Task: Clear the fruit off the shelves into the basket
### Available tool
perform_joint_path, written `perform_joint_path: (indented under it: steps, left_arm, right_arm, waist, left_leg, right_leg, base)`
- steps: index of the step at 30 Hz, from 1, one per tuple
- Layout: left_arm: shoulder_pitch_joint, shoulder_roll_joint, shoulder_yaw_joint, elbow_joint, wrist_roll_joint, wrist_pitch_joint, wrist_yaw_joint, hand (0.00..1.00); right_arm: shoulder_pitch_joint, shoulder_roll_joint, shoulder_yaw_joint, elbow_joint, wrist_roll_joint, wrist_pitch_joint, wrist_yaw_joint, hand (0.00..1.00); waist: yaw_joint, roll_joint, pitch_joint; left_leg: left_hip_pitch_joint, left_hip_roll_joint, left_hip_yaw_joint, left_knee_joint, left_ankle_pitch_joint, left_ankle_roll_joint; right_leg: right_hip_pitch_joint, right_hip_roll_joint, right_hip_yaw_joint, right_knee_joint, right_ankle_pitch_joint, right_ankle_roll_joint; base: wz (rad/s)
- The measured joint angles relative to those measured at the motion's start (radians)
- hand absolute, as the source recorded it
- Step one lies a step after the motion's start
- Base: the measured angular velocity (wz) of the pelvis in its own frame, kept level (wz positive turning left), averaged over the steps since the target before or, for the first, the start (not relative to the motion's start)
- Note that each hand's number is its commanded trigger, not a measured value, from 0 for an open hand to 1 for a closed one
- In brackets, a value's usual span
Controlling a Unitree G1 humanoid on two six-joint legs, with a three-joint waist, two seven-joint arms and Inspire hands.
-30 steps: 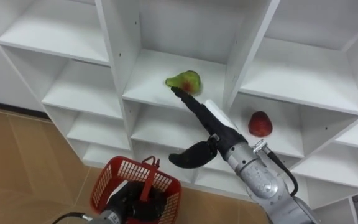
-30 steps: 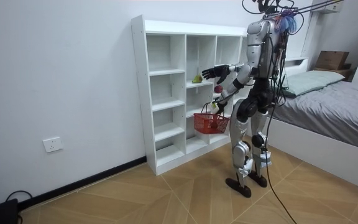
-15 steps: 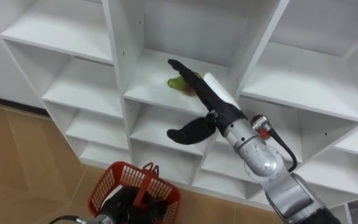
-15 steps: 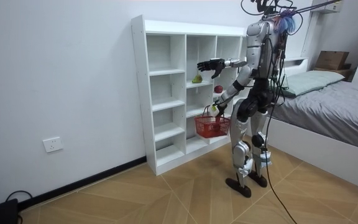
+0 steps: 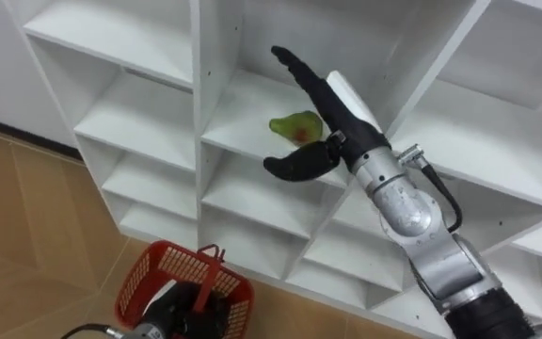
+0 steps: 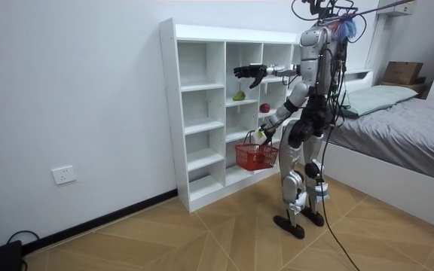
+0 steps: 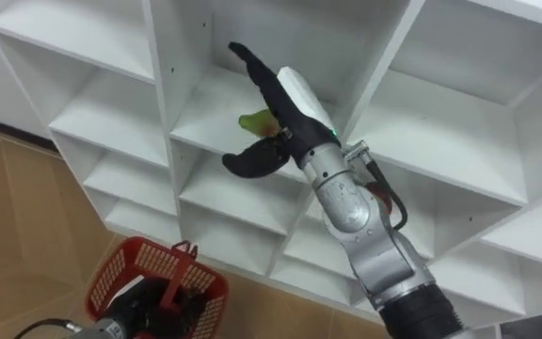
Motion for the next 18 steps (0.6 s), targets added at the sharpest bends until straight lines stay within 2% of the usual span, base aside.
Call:
perform_joint_path:
  steps: [7, 11, 18]
  left_arm:
    - [-0.002, 0.0, 0.035, 0.0, 0.0, 0.027, -0.002, 1.0]
    - [-0.001, 0.001, 0.035, 0.0, 0.022, 0.051, -0.02, 1.0]
    - [-0.001, -0.001, 0.035, 0.001, 0.069, 0.066, -0.02, 1.0]
  right_arm:
    - [-0.058, -0.01, -0.075, 0.095, 0.06, 0.0, -0.065, 0.0]
    - [-0.063, -0.013, -0.074, 0.127, 0.057, -0.003, -0.071, 0.0]
    - [-0.106, -0.013, -0.073, 0.261, 0.066, 0.001, -0.08, 0.0]
  waist:
    - [0.002, 0.001, 0.0009]
    - [0.006, 0.003, 0.0018]
    - [0.029, 0.005, 0.0034]
  left_leg:
    - [-0.014, -0.002, -0.023, 0.008, 0.0, 0.0]
    - [-0.016, -0.004, -0.025, 0.007, 0.0, 0.0]
    - [-0.026, -0.007, -0.041, 0.009, 0.001, 0.0]
  right_leg:
    - [0.002, 0.0, -0.025, 0.0, 0.0, 0.0]
    - [0.0, 0.0, -0.031, 0.0, 0.0, 0.0]
    - [-0.004, 0.0, -0.038, 0.0, 0.0, 0.0]
  base:
    - [0.1]
    - [0.01]
    - [0.07]
